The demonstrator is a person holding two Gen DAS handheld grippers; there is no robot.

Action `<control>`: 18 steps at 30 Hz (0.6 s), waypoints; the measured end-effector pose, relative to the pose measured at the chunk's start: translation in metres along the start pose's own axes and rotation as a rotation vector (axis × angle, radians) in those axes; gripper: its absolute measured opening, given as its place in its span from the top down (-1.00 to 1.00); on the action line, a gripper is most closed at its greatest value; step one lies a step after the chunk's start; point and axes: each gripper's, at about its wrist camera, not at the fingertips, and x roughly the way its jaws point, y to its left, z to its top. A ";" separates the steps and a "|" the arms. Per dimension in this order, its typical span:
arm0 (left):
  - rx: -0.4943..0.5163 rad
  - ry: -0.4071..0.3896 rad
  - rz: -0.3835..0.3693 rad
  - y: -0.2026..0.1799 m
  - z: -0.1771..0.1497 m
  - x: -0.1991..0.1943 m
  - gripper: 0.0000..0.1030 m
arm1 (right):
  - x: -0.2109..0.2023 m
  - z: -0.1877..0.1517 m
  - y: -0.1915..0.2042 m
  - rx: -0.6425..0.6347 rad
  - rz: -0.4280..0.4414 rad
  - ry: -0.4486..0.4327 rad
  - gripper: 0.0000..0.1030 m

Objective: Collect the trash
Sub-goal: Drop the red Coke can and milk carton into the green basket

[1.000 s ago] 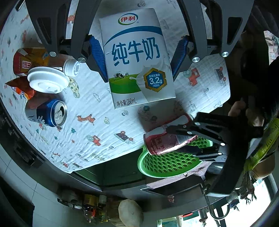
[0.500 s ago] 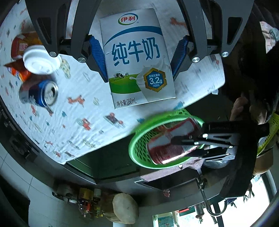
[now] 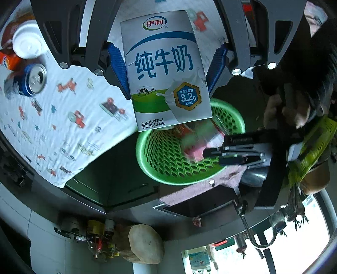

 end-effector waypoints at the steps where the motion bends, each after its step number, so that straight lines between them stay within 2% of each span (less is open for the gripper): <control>1: -0.009 -0.002 0.007 0.004 -0.001 0.000 -0.42 | 0.002 0.002 0.001 0.002 0.001 -0.003 -0.27; 5: -0.035 -0.009 0.016 0.016 -0.008 -0.006 -0.42 | 0.014 0.018 0.003 0.026 0.017 -0.018 -0.27; 11: -0.070 -0.031 0.042 0.027 -0.020 -0.025 -0.50 | 0.036 0.043 0.008 0.072 0.038 -0.054 -0.27; 15: -0.087 -0.050 0.048 0.032 -0.027 -0.039 -0.62 | 0.053 0.059 0.017 0.086 0.045 -0.072 -0.27; 18: -0.091 -0.063 0.046 0.034 -0.032 -0.049 -0.62 | 0.066 0.069 0.024 0.101 0.056 -0.080 -0.28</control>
